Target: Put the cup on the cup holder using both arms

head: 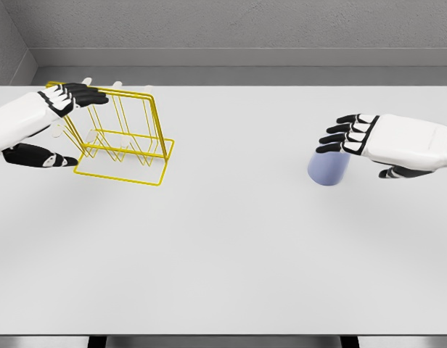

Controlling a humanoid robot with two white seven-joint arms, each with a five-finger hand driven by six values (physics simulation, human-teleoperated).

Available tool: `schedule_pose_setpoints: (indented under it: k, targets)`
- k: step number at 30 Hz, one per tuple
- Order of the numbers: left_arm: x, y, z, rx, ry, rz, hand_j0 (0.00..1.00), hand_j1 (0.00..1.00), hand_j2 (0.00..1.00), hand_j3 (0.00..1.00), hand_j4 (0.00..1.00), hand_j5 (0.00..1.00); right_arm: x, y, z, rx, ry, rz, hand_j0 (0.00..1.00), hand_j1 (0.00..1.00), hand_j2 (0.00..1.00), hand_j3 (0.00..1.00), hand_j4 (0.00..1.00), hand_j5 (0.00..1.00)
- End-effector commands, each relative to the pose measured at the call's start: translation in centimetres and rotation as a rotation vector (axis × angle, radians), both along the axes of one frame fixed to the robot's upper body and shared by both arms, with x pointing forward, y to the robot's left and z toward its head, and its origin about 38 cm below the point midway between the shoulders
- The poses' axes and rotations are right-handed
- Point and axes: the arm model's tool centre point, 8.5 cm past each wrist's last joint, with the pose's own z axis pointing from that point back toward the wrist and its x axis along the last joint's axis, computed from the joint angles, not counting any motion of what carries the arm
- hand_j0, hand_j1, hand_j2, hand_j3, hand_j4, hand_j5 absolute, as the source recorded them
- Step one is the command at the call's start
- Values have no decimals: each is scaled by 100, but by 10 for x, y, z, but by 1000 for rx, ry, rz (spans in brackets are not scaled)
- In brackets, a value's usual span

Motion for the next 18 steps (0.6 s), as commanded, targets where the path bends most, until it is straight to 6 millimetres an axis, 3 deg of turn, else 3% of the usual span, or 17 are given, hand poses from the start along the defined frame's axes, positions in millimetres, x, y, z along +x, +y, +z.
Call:
schedule_pose_setpoints:
  k: [1,5,7,11,15,18]
  targets:
    - [0,0,1,-5,1,1,100,100,100,100,100,100,0,0,0,4,2,-2,100,100,100,100,100,100]
    - [0,1,1,-3,0,5,100,100,100,100,100,100,0,0,-3,-15,6,1,100,100,100,100,100,100]
    - [3,6,-3,0,8,20,100,100,100,100,100,100,7,1,15,-66,-72,6,100,100,100,100,100,100]
    - [4,6,-3,-5,7,24,100,100,100,100,100,100,26,-6,30,-145,-79,-26,100,100,100,100,100,100]
    - [3,5,-4,11,1,19,100,100,100,100,100,100,59,-1,25,-199,-40,-54,100,100,100,100,100,100]
    - [6,7,6,9,-23,27,100,100,100,100,100,100,66,15,16,-231,-16,-17,100,100,100,100,100,100]
